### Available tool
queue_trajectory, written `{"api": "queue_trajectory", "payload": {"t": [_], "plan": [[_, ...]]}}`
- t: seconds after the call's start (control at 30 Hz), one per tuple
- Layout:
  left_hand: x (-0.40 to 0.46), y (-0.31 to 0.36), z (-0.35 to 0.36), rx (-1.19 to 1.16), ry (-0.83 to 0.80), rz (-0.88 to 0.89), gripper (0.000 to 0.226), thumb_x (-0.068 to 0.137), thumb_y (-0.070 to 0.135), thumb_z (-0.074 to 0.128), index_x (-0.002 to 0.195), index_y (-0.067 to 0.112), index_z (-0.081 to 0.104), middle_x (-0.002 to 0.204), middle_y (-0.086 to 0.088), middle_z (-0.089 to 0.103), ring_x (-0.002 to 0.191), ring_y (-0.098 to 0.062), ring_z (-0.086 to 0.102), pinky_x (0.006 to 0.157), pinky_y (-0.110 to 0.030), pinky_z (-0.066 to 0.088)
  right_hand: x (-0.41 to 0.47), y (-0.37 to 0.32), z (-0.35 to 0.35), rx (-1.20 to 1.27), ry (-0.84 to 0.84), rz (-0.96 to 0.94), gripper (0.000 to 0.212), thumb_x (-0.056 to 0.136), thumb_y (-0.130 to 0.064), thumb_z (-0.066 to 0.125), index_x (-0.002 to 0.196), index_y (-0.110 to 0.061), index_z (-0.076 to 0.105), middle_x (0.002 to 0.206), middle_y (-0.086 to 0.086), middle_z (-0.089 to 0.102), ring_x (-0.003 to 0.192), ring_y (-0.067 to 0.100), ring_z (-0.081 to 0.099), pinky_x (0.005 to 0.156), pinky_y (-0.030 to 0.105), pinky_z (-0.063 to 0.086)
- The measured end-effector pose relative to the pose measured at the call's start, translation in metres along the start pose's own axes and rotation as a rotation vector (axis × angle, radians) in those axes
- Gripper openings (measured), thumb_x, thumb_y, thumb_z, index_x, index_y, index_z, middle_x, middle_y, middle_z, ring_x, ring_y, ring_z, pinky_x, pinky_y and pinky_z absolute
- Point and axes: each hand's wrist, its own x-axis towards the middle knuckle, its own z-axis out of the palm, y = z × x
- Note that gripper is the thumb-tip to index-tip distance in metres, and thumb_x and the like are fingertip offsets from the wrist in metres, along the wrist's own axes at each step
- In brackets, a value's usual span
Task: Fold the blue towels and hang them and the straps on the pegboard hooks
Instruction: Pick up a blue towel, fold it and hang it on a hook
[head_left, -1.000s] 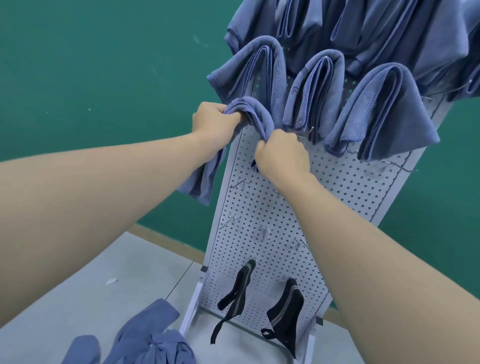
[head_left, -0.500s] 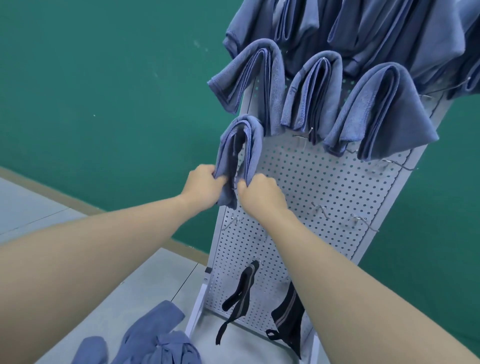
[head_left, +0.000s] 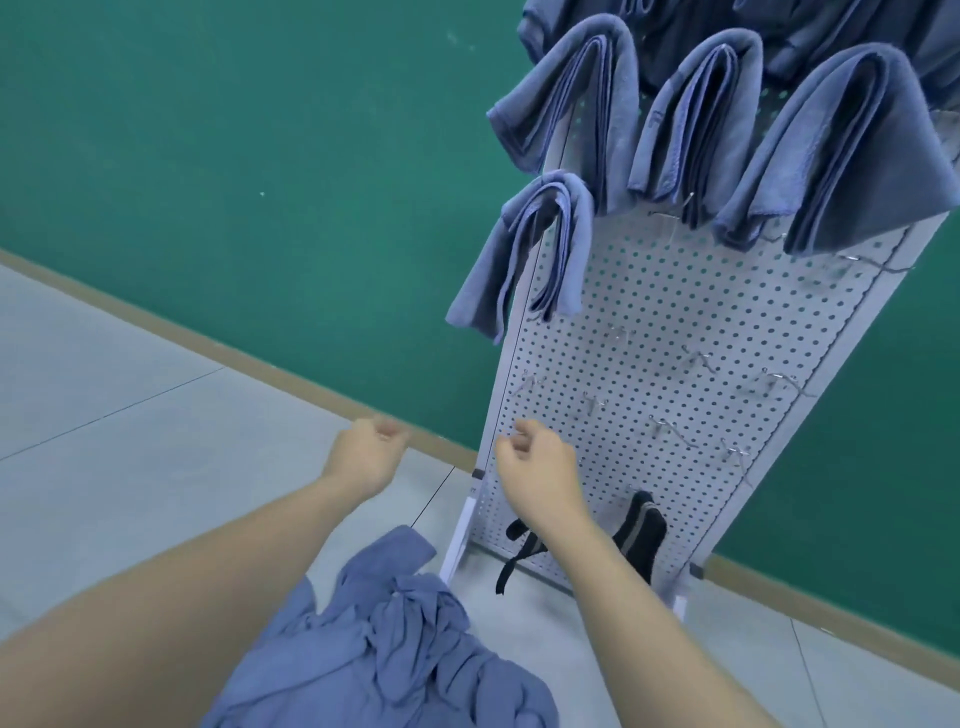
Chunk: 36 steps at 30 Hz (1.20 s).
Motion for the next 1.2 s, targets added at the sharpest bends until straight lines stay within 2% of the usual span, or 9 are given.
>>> {"api": "queue_trajectory", "payload": {"t": [0.2, 0.3, 0.43, 0.6, 0.7, 0.77, 0.9, 1.07, 1.2], "plan": [[-0.031, -0.108, 0.016, 0.198, -0.211, -0.131, 0.042, 0.096, 0.037, 0.066, 0.132, 0.014, 0.065, 0.121, -0.006, 0.071, 0.093, -0.022, 0.062, 0.086, -0.029, 0.048, -0.039, 0.078, 0.056, -0.145, -0.214, -0.088, 0.047, 0.102, -0.033, 0.05, 0.146, -0.017, 0.055, 0.131, 0.005, 0.067, 0.122, 0.021, 0.063, 0.103, 0.041, 0.052], [-0.034, -0.155, 0.024, 0.359, -0.358, -0.103, 0.069, 0.076, 0.059, 0.065, 0.133, 0.02, 0.066, 0.116, 0.002, 0.068, 0.109, -0.02, 0.065, 0.101, -0.035, 0.049, -0.055, 0.127, 0.073, -0.303, -0.387, -0.03, 0.037, 0.103, -0.027, 0.051, 0.134, -0.008, 0.058, 0.121, 0.013, 0.068, 0.113, 0.029, 0.064, 0.093, 0.042, 0.052], [-0.027, -0.189, 0.049, 0.435, -0.528, -0.107, 0.081, 0.086, 0.039, 0.082, 0.153, 0.012, 0.046, 0.156, -0.005, 0.047, 0.143, -0.025, 0.045, 0.113, -0.033, 0.038, -0.066, 0.184, 0.087, -0.381, -0.494, 0.104, 0.032, 0.104, -0.023, 0.052, 0.131, -0.01, 0.059, 0.125, 0.015, 0.066, 0.12, 0.033, 0.059, 0.092, 0.036, 0.048], [-0.018, -0.212, 0.089, 0.512, -0.601, -0.047, 0.055, 0.078, 0.038, 0.086, 0.124, 0.016, 0.063, 0.123, -0.007, 0.064, 0.113, -0.029, 0.061, 0.097, -0.042, 0.051, -0.066, 0.23, 0.111, -0.426, -0.606, 0.202, 0.037, 0.102, -0.03, 0.052, 0.133, -0.01, 0.058, 0.128, 0.012, 0.066, 0.12, 0.032, 0.06, 0.098, 0.038, 0.048], [-0.018, -0.221, 0.109, 0.542, -0.626, -0.025, 0.072, 0.085, 0.04, 0.082, 0.146, 0.018, 0.052, 0.14, -0.004, 0.056, 0.127, -0.027, 0.056, 0.106, -0.042, 0.046, -0.064, 0.242, 0.125, -0.424, -0.662, 0.243, 0.038, 0.106, -0.027, 0.051, 0.136, -0.006, 0.057, 0.128, 0.014, 0.066, 0.117, 0.031, 0.061, 0.096, 0.038, 0.048], [-0.02, -0.223, 0.124, 0.587, -0.631, 0.012, 0.053, 0.089, 0.041, 0.074, 0.133, 0.016, 0.061, 0.127, -0.003, 0.064, 0.116, -0.026, 0.061, 0.1, -0.039, 0.046, -0.065, 0.251, 0.136, -0.393, -0.676, 0.257, 0.037, 0.106, -0.027, 0.052, 0.137, -0.007, 0.055, 0.125, 0.015, 0.065, 0.11, 0.03, 0.061, 0.09, 0.038, 0.05], [-0.019, -0.232, 0.141, 0.595, -0.537, -0.004, 0.017, 0.087, 0.021, 0.064, 0.071, 0.018, 0.057, 0.079, -0.007, 0.067, 0.078, -0.028, 0.062, 0.067, -0.031, 0.039, -0.065, 0.263, 0.151, -0.416, -0.718, 0.24, 0.015, 0.106, -0.026, 0.05, 0.109, -0.012, 0.053, 0.093, 0.005, 0.056, 0.09, 0.025, 0.053, 0.074, 0.035, 0.043], [-0.012, -0.207, 0.149, 0.515, -0.503, 0.073, 0.041, 0.085, 0.003, 0.055, 0.051, 0.018, 0.038, 0.054, -0.004, 0.039, 0.055, -0.019, 0.029, 0.054, -0.03, 0.026, -0.056, 0.271, 0.157, -0.412, -0.696, 0.235, 0.063, 0.1, -0.039, 0.056, 0.156, -0.019, 0.033, 0.14, 0.013, 0.057, 0.118, 0.033, 0.057, 0.094, 0.042, 0.05], [-0.013, -0.149, 0.151, 0.206, -0.563, 0.071, 0.025, 0.091, 0.004, 0.067, 0.068, 0.014, 0.064, 0.061, 0.003, 0.062, 0.061, -0.01, 0.053, 0.06, -0.023, 0.045, -0.044, 0.25, 0.147, -0.308, -0.521, 0.177, 0.095, 0.088, -0.051, 0.071, 0.162, -0.034, 0.014, 0.128, 0.005, 0.057, 0.112, 0.029, 0.06, 0.083, 0.038, 0.048]]}}
